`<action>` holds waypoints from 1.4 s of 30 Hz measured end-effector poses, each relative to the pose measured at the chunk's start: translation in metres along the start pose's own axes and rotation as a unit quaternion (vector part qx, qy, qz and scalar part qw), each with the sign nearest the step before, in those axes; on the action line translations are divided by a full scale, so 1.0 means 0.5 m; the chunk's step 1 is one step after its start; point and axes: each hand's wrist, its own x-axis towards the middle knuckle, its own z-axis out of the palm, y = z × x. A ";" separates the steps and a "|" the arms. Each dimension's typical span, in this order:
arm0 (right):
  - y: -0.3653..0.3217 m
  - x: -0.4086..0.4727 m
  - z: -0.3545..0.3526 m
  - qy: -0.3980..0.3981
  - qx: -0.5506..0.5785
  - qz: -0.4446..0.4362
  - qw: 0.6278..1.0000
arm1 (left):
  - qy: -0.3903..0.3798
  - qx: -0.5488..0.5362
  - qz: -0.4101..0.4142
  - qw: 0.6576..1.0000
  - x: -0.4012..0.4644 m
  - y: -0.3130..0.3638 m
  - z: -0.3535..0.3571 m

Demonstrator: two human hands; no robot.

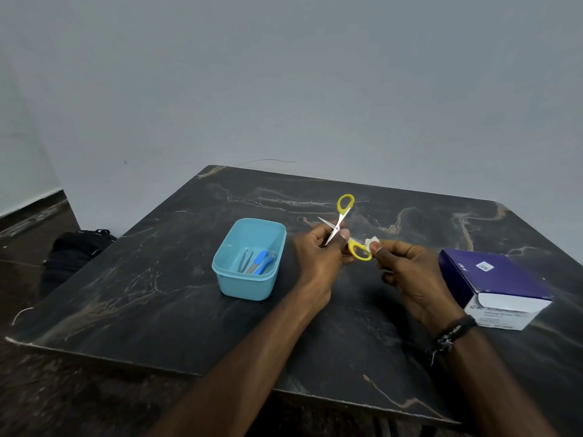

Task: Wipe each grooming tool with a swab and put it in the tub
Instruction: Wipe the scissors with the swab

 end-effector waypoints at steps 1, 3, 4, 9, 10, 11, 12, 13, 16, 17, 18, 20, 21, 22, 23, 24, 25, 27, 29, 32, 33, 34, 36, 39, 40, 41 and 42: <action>-0.001 -0.002 0.001 -0.010 -0.009 -0.001 1.000 | -0.006 0.019 0.001 1.000 0.000 -0.004 0.001; -0.003 -0.005 0.007 -0.024 -0.028 -0.001 0.999 | -0.011 0.041 0.008 0.999 0.002 -0.010 0.004; -0.004 -0.006 0.010 -0.027 -0.036 0.002 0.999 | -0.007 0.046 0.011 0.999 0.003 -0.011 0.004; -0.008 -0.013 0.013 -0.062 -0.073 0.003 0.995 | 0.031 0.034 0.018 0.999 0.007 -0.008 0.000; -0.008 -0.014 0.014 -0.068 -0.082 0.000 0.994 | 0.032 0.030 0.020 0.999 0.007 -0.008 0.000; -0.007 -0.015 0.015 -0.071 -0.089 -0.003 0.994 | 0.030 0.028 0.021 0.999 0.006 -0.007 0.000; -0.006 -0.015 0.016 -0.073 -0.092 -0.006 0.993 | 0.028 0.030 0.022 0.999 0.006 -0.008 -0.001; -0.006 -0.015 0.016 -0.074 -0.094 -0.010 0.993 | 0.024 0.035 0.024 0.999 0.005 -0.009 -0.002; -0.005 -0.016 0.017 -0.074 -0.101 -0.020 0.992 | 0.014 0.062 0.034 0.997 0.003 -0.014 -0.004; -0.005 -0.016 0.017 -0.075 -0.103 -0.025 0.992 | 0.013 0.068 0.034 0.997 0.003 -0.014 -0.005; -0.004 -0.016 0.018 -0.075 -0.104 -0.032 0.991 | 0.012 0.068 0.033 0.997 0.003 -0.014 -0.005; -0.002 -0.015 0.020 -0.070 -0.103 -0.046 0.991 | 0.010 0.059 0.033 0.998 0.003 -0.014 -0.006; -0.001 -0.014 0.021 -0.065 -0.101 -0.050 0.991 | 0.007 0.052 0.034 0.998 0.003 -0.013 -0.006; -0.001 -0.013 0.023 -0.061 -0.100 -0.054 0.992 | 0.003 0.042 0.035 0.998 0.003 -0.014 -0.006; -0.002 -0.012 0.024 -0.056 -0.100 -0.058 0.992 | -0.001 0.033 0.034 0.999 0.001 -0.013 -0.005; -0.002 -0.012 0.024 -0.050 -0.098 -0.061 0.992 | -0.006 0.026 0.028 0.999 0.001 -0.013 -0.004; -0.003 -0.011 0.022 -0.042 -0.093 -0.064 0.993 | -0.011 0.022 0.018 1.000 0.000 -0.013 -0.002; -0.004 -0.011 0.017 -0.023 -0.077 -0.068 0.994 | -0.026 0.022 -0.009 0.999 0.001 -0.014 0.000; -0.005 -0.010 0.011 -0.010 -0.068 -0.072 0.995 | -0.050 0.029 -0.026 0.998 0.002 -0.017 0.000; -0.006 -0.010 0.011 -0.006 -0.066 -0.077 0.995 | -0.072 0.050 -0.028 0.996 0.003 -0.024 -0.001; -0.005 -0.010 0.011 -0.005 -0.066 -0.078 0.995 | -0.074 0.053 -0.027 0.996 0.003 -0.025 -0.001; -0.004 -0.010 0.012 -0.003 -0.065 -0.077 0.995 | -0.075 0.053 -0.026 0.995 0.003 -0.025 -0.002; -0.002 -0.008 0.010 0.002 -0.050 -0.068 0.996 | -0.082 0.057 -0.025 0.995 0.003 -0.025 -0.004; -0.002 -0.004 0.006 0.020 -0.001 -0.047 0.999 | -0.123 0.082 -0.021 0.989 -0.006 -0.028 -0.003; -0.002 -0.003 0.005 0.027 0.014 -0.040 0.999 | -0.136 0.087 -0.021 0.987 -0.008 -0.030 -0.001; -0.002 -0.002 0.004 0.030 0.023 -0.035 0.999 | -0.143 0.088 -0.020 0.986 -0.010 -0.030 0.001; -0.002 -0.001 0.004 0.029 0.025 -0.032 0.999 | -0.142 0.088 -0.017 0.986 -0.010 -0.031 0.001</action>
